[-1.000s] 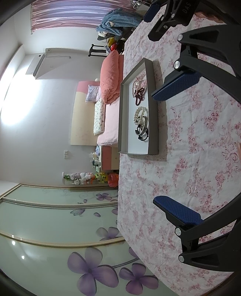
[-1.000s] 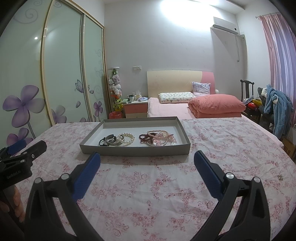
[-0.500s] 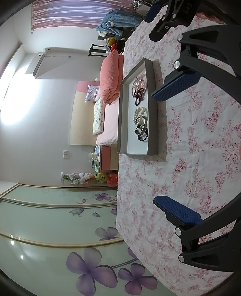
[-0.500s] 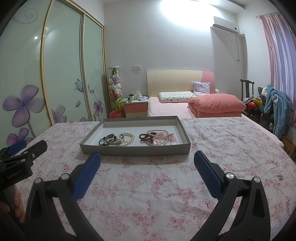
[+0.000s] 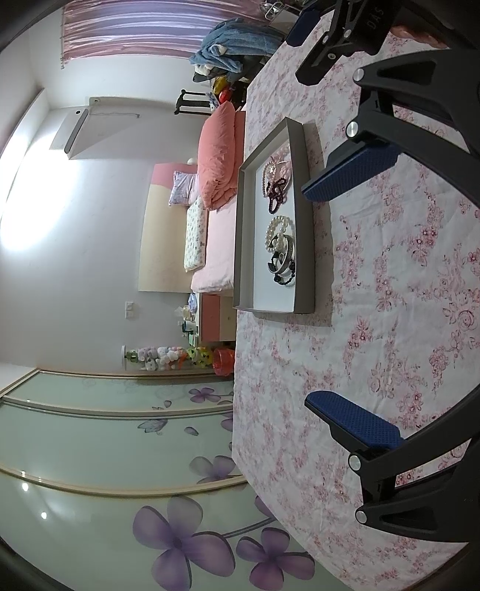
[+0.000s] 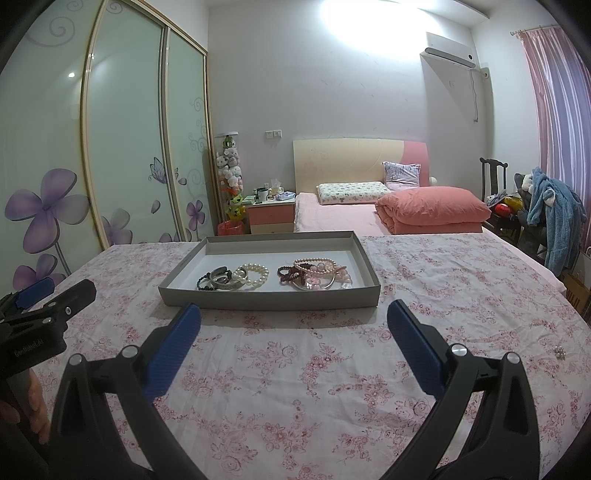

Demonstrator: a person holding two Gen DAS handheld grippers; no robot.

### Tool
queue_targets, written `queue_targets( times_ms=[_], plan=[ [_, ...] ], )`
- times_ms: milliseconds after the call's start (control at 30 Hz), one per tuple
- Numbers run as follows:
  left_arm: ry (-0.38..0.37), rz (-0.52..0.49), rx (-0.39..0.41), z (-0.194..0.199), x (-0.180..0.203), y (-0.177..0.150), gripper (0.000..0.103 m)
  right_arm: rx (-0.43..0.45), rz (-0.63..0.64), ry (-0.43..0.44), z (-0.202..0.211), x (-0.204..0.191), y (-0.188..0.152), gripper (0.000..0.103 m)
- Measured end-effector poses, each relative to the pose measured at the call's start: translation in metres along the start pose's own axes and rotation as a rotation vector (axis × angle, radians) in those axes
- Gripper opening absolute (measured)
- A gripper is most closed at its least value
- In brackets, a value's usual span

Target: Organize jewelry

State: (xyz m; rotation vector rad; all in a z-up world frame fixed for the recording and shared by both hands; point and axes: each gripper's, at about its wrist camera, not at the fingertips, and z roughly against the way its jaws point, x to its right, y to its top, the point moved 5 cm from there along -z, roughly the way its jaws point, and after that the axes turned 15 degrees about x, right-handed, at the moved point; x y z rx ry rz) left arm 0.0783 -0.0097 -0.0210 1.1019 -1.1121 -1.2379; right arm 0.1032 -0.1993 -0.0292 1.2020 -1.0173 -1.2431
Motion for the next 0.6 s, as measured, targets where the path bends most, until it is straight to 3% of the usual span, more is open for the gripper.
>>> queue_targets(
  times_ms=[600],
  plan=[
    [-0.004, 0.007, -0.008, -0.0004, 0.0012, 0.0017, 0.101, -0.009, -0.004, -0.005, 0.0005, 0.0005, -0.0077, 0.099]
  ],
)
